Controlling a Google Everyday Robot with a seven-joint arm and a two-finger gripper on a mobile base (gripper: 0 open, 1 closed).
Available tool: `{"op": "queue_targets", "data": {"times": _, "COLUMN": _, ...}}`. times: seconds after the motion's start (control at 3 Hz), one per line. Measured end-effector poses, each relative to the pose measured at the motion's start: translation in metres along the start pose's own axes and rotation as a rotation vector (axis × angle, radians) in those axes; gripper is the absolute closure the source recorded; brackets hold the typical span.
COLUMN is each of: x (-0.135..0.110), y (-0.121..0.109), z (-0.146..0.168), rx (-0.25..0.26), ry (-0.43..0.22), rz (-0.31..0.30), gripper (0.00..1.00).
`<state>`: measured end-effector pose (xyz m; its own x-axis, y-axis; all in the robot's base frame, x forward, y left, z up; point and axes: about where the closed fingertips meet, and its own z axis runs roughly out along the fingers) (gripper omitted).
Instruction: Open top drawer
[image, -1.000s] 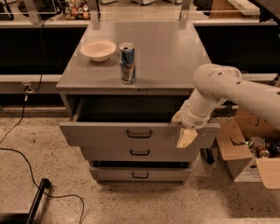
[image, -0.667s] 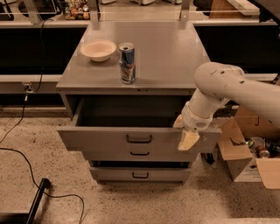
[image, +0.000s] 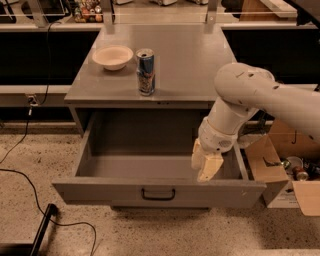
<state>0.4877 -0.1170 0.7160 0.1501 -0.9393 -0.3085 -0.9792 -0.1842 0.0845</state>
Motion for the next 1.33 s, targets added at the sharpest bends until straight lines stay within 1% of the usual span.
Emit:
{"op": "queue_targets", "data": {"times": 0.33, "x": -0.018, "y": 0.002, "z": -0.014, "rx": 0.018, "ry": 0.003, "rz": -0.051, "gripper": 0.26}}
{"op": "queue_targets", "data": {"times": 0.67, "x": -0.010, "y": -0.014, "z": -0.024, "rx": 0.072, "ry": 0.028, "rz": -0.046, "gripper": 0.05}}
{"op": "queue_targets", "data": {"times": 1.0, "x": 0.017, "y": -0.039, "z": -0.023, "rx": 0.139, "ry": 0.072, "rz": -0.004, "gripper": 0.16}}
{"op": "queue_targets", "data": {"times": 1.33, "x": 0.045, "y": -0.062, "z": -0.008, "rx": 0.213, "ry": 0.100, "rz": 0.045, "gripper": 0.41}}
